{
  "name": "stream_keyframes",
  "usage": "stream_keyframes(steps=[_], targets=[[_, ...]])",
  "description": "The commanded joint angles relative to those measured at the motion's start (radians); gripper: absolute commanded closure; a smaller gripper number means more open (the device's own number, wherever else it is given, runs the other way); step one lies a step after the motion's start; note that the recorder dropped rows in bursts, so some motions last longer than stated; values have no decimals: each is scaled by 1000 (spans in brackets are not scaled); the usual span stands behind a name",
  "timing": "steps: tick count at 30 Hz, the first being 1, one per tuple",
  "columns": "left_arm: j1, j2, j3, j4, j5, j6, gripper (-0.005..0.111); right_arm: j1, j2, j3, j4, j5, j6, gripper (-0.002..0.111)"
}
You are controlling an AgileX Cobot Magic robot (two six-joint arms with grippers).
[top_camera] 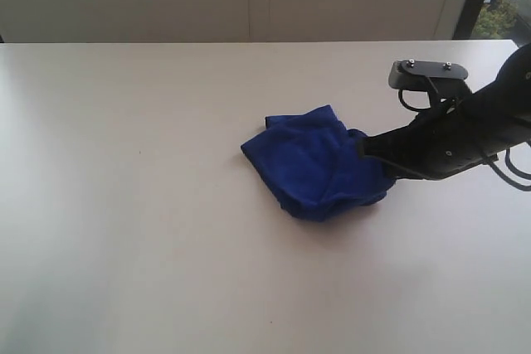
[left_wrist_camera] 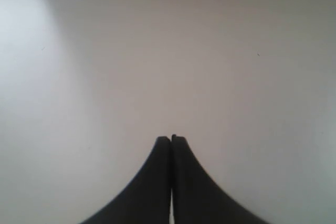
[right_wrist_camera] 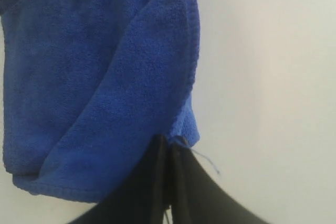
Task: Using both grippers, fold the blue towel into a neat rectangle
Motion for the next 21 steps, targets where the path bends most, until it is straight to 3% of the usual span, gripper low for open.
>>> stream_keyframes(steps=[1,9,12,15,21], targets=[[4,-4,7,-73,-93,-66,107,-7,-1,4,-3,3,7,108],[4,-4,7,-76,-260,-76,107,-7,-1,4,-3,-4,7,108],[4,-4,7,-157,-322,-182,107,-7,-1,4,-3,-4,7,108],[4,8,-2,-159,-271,-222,107,-7,-1,4,-3,-8,7,108],[4,218,-273,-159,-26,-209,107,-7,-1,4,-3,-8,7,108]])
